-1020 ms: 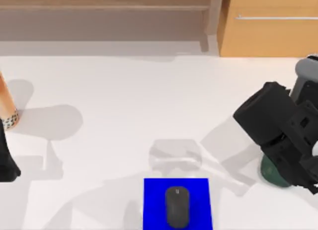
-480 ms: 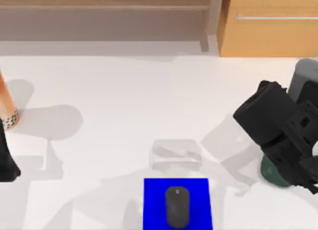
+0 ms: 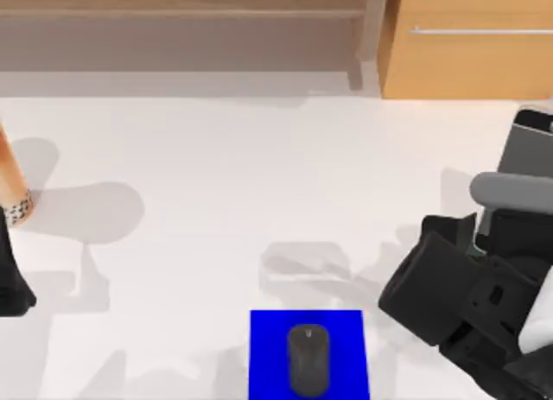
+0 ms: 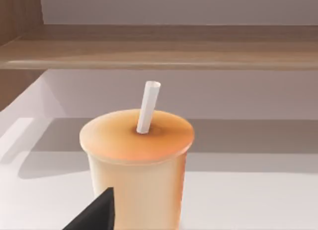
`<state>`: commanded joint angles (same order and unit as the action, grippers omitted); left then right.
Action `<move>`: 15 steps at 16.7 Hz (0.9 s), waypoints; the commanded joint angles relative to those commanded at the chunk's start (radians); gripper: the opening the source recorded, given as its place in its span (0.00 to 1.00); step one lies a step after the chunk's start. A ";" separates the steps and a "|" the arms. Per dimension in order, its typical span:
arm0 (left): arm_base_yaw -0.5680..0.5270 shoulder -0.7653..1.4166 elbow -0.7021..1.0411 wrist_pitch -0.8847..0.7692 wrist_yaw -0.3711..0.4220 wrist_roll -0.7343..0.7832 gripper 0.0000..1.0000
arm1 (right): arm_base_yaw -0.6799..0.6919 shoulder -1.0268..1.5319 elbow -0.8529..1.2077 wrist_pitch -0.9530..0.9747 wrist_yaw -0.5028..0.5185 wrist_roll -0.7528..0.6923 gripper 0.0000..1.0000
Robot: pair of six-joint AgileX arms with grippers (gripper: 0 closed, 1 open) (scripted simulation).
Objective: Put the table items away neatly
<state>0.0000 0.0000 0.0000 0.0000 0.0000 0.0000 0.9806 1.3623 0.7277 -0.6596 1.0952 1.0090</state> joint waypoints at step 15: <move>0.000 0.000 0.000 0.000 0.000 0.000 1.00 | -0.070 -0.052 0.070 -0.088 -0.012 0.186 1.00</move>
<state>0.0000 0.0000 0.0000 0.0000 0.0000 0.0000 0.9109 1.3102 0.7977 -0.7476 1.0831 1.1951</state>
